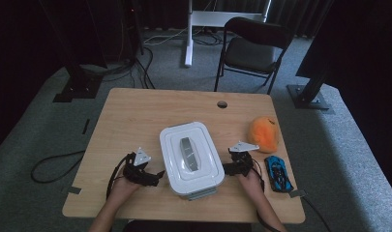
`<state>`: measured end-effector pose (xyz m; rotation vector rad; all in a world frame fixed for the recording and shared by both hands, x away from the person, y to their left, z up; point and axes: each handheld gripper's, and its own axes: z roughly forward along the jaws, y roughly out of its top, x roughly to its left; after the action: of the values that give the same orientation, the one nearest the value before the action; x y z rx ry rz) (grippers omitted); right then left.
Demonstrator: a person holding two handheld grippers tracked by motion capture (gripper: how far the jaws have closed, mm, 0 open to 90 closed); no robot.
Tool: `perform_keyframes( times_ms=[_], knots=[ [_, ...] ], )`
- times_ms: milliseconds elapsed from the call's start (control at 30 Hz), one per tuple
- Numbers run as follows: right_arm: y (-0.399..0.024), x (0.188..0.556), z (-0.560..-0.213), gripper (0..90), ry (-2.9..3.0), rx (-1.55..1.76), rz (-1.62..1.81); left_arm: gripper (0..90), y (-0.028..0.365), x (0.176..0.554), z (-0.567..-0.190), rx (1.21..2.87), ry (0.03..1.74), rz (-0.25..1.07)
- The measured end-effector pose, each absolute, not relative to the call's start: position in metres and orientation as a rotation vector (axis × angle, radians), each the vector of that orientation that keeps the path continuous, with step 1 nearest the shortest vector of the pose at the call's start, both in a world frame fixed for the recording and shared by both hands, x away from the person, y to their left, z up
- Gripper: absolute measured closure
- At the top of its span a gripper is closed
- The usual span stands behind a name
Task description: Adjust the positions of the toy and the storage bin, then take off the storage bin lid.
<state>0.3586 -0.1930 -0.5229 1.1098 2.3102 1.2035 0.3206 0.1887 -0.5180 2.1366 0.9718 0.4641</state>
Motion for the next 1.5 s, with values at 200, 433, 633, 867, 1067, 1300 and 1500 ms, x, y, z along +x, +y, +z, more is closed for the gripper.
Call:
perform_keyframes(
  times_ms=[200, 433, 633, 867, 1067, 1300, 1500],
  knots=[
    [-0.202, 0.351, -0.534, 13.7, 2.327, 1.143, 1.161, 0.9, 0.203, 0.316, -0.524, 2.154, 0.982, 0.424],
    [-0.213, 0.341, -0.541, 13.6, 2.293, 1.172, 1.097, 0.9, 0.228, 0.309, -0.533, 2.196, 1.032, 0.362],
    [-0.224, 0.338, -0.547, 13.5, 2.286, 1.197, 1.049, 0.9, 0.247, 0.301, -0.534, 2.192, 1.074, 0.381],
    [-0.223, 0.338, -0.549, 12.5, 2.314, 1.187, 0.995, 0.9, 0.266, 0.295, -0.539, 2.198, 1.112, 0.373],
    [-0.223, 0.338, -0.549, 12.3, 2.299, 1.207, 0.988, 0.9, 0.27, 0.293, -0.541, 2.213, 1.094, 0.38],
    [-0.223, 0.338, -0.549, 12.3, 2.3, 1.208, 0.988, 0.9, 0.273, 0.292, -0.544, 2.208, 1.066, 0.394],
    [-0.223, 0.338, -0.549, 12.3, 2.299, 1.208, 0.988, 0.9, 0.274, 0.291, -0.544, 2.201, 1.066, 0.39]
  ],
)
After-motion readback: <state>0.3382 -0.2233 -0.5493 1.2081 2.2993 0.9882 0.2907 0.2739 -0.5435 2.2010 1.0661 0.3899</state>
